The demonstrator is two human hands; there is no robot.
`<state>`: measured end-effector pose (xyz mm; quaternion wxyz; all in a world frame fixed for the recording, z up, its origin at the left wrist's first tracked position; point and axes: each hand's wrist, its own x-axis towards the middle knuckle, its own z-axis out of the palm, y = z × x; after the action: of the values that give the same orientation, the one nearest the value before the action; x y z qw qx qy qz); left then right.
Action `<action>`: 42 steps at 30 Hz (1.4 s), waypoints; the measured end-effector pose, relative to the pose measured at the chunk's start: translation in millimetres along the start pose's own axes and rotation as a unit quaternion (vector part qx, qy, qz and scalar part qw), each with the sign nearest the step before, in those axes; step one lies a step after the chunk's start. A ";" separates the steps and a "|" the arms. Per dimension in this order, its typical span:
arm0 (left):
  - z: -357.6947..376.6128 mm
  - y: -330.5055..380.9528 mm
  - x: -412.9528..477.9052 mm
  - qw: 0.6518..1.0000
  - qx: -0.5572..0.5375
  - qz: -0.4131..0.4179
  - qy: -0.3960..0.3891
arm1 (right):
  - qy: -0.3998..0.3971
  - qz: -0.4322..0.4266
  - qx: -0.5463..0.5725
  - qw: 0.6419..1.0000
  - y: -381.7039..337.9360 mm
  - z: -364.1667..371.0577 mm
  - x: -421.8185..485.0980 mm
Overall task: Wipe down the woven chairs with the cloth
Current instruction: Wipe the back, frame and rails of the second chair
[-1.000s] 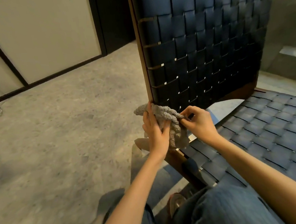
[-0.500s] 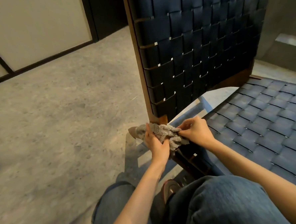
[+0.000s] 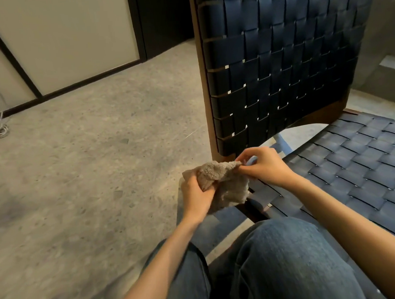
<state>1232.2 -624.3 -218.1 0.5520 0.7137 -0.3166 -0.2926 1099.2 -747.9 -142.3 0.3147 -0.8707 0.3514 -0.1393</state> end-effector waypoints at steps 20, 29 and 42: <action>-166.8 60.2 95.6 0.985 0.076 -0.143 0.067 | -0.154 0.046 0.136 0.978 -137.4 95.1 133.2; -243.4 243.3 96.5 0.975 0.127 -0.176 0.052 | -0.167 0.046 0.166 0.971 -279.8 -40.7 164.4; -317.1 493.2 85.5 0.979 0.132 -0.154 -0.003 | -0.202 0.030 0.211 0.956 -436.4 -247.2 182.2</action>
<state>1465.7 -593.1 325.7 0.4007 0.8196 -0.2403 -0.3316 1343.5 -744.5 332.1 0.5598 -0.7833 0.2694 -0.0216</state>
